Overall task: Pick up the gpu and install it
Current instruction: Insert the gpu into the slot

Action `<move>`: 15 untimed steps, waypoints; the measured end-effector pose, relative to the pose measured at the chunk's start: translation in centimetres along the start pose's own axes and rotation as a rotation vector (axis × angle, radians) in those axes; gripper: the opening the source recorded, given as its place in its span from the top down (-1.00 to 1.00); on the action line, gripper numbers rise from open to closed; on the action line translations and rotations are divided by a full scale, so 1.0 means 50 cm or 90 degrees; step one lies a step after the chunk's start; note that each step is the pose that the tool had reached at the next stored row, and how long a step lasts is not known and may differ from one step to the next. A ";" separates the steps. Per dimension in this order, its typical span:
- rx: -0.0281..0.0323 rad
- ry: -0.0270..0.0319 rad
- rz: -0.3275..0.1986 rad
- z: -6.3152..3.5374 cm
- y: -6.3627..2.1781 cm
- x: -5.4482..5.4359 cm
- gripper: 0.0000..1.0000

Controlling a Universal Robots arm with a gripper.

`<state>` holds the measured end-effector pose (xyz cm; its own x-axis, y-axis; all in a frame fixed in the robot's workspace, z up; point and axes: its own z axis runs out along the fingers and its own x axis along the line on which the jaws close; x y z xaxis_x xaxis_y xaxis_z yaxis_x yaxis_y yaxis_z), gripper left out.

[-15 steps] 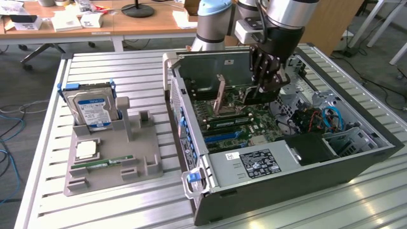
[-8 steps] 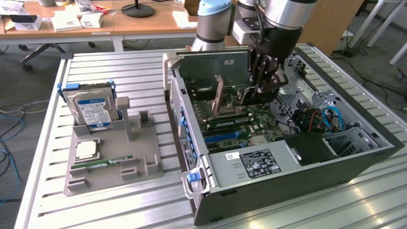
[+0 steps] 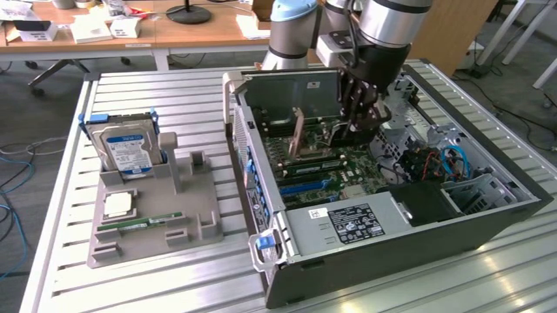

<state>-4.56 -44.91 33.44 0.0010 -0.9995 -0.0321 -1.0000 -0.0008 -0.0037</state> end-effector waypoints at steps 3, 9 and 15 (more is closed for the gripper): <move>0.0000 0.0003 0.000 0.006 0.000 0.000 0.47; 0.0000 0.0019 0.000 0.017 0.001 0.001 0.47; 0.0000 0.0036 0.000 0.028 0.002 0.001 0.47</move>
<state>-4.68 -44.91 32.02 0.0010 -0.9997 -0.0264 -1.0000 -0.0009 -0.0037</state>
